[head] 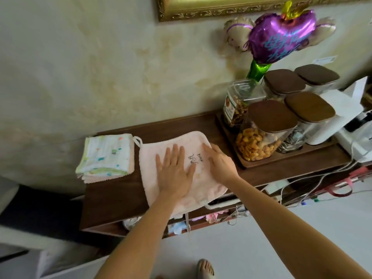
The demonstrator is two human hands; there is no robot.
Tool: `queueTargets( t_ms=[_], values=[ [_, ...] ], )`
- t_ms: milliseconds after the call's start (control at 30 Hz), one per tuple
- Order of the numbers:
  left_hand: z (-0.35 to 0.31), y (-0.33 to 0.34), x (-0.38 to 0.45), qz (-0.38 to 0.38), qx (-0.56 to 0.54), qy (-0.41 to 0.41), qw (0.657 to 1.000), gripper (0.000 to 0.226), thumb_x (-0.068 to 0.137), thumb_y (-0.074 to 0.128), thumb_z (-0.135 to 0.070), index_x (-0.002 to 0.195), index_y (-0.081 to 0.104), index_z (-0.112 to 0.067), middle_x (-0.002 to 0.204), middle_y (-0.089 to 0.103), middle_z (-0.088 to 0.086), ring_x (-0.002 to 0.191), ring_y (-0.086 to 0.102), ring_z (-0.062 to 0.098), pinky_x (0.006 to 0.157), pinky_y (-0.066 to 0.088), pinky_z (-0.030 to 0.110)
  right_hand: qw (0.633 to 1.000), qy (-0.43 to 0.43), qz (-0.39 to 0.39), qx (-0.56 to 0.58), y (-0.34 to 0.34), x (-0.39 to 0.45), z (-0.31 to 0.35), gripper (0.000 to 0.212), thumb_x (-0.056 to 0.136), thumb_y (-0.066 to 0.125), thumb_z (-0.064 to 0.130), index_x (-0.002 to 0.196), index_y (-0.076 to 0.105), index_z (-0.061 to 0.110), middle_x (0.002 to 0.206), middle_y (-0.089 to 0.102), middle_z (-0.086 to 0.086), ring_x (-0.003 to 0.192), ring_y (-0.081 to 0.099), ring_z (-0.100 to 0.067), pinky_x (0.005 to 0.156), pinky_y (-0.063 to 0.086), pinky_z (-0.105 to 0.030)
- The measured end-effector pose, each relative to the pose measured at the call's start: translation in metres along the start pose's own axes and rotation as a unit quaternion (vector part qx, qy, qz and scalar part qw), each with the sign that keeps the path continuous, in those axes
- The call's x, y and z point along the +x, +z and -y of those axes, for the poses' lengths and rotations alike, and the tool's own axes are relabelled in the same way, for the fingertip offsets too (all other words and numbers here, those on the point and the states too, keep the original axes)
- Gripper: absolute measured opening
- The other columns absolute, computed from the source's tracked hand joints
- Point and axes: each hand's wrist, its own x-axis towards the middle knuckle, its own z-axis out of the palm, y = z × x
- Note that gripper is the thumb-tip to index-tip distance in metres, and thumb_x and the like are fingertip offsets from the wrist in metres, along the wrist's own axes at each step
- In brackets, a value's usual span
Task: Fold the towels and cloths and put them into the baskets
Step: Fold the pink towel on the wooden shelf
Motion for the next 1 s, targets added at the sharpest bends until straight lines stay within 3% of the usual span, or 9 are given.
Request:
queueTargets(
  t_ms=[133,233,333,400,533,633,800,900,1000],
  values=[
    [0.020,-0.013,0.013,0.025,0.011,-0.092,0.995,0.071,0.096,0.004,-0.059,0.154,-0.004,-0.019,0.161,-0.010,0.004,0.148,-0.010,0.028,0.118,-0.005,0.052,0.998,0.026,0.006,-0.063,0.004,-0.005,0.002,0.051,0.097,0.032,0.015,0.146,0.025,0.026,0.153,0.021,0.001,0.092,0.061,-0.034,0.074,0.050,-0.038],
    [0.001,-0.020,0.022,0.017,-0.029,-0.012,0.999,0.065,0.099,0.007,-0.054,0.154,-0.002,-0.021,0.162,-0.006,0.002,0.149,-0.008,0.025,0.119,-0.005,0.051,0.990,0.081,-0.013,0.112,0.001,-0.001,-0.002,0.050,0.099,0.032,0.018,0.145,0.035,0.037,0.142,0.037,0.003,0.106,0.054,-0.023,0.086,0.044,-0.032],
    [0.001,-0.014,0.020,0.027,-0.025,0.029,0.999,0.064,0.098,0.003,-0.054,0.154,-0.003,-0.023,0.162,-0.009,0.000,0.148,-0.011,0.021,0.119,-0.005,0.050,0.867,0.142,0.004,0.478,-0.011,0.003,-0.002,0.038,0.101,0.038,0.010,0.130,0.057,0.027,0.139,0.050,-0.002,0.121,0.052,-0.017,0.103,0.043,-0.034],
    [0.008,-0.012,0.019,0.025,-0.013,0.013,1.000,0.065,0.098,0.002,-0.055,0.154,-0.003,-0.022,0.162,-0.010,0.002,0.148,-0.012,0.022,0.119,-0.004,0.050,0.812,0.173,0.037,0.556,-0.015,-0.001,-0.002,0.037,0.099,0.041,0.006,0.127,0.060,0.022,0.135,0.055,-0.007,0.111,0.059,-0.016,0.093,0.049,-0.031],
    [0.008,-0.011,-0.005,-0.009,0.000,-0.003,1.000,0.075,0.092,-0.008,-0.059,0.154,0.003,-0.018,0.162,-0.006,0.006,0.148,-0.009,0.028,0.119,-0.002,0.052,0.933,0.124,0.076,0.330,-0.011,-0.010,-0.007,0.057,0.096,0.045,0.007,0.147,0.032,0.028,0.147,0.037,-0.004,0.127,0.045,-0.021,0.107,0.039,-0.038],
    [0.023,-0.002,-0.036,0.012,0.008,-0.016,1.000,0.078,0.088,-0.012,-0.064,0.154,-0.006,-0.022,0.161,-0.011,0.003,0.148,-0.013,0.026,0.119,-0.005,0.050,0.984,0.064,0.082,0.143,-0.010,-0.003,-0.009,0.066,0.097,0.042,0.009,0.152,0.013,0.031,0.153,0.027,-0.004,0.135,0.034,-0.026,0.111,0.030,-0.038],
    [0.042,-0.010,-0.050,0.049,0.016,-0.050,0.997,0.083,0.083,-0.012,-0.069,0.152,-0.014,-0.022,0.159,-0.021,0.006,0.145,-0.021,0.028,0.119,-0.002,0.050,0.994,0.070,0.023,0.084,0.003,-0.010,0.000,0.055,0.101,0.028,0.017,0.151,0.014,0.035,0.154,0.030,-0.002,0.133,0.039,-0.028,0.104,0.034,-0.040],
    [0.035,-0.022,-0.046,0.043,0.019,0.068,0.997,0.083,0.088,0.005,-0.071,0.152,-0.013,-0.022,0.158,-0.023,0.007,0.141,-0.030,0.028,0.117,-0.015,0.046,0.996,0.069,0.010,0.058,-0.003,-0.014,-0.004,0.059,0.099,0.030,0.013,0.152,0.011,0.034,0.155,0.029,-0.004,0.133,0.039,-0.030,0.104,0.035,-0.040],
    [0.024,-0.035,-0.022,0.134,-0.029,0.166,0.977,0.097,0.086,0.042,-0.071,0.152,-0.012,-0.026,0.158,-0.026,0.001,0.138,-0.036,0.023,0.114,-0.021,0.042,0.996,0.077,-0.011,0.031,-0.021,-0.015,-0.009,0.066,0.096,0.032,0.006,0.153,0.010,0.030,0.155,0.029,-0.005,0.132,0.040,-0.031,0.101,0.037,-0.039]
  ],
)
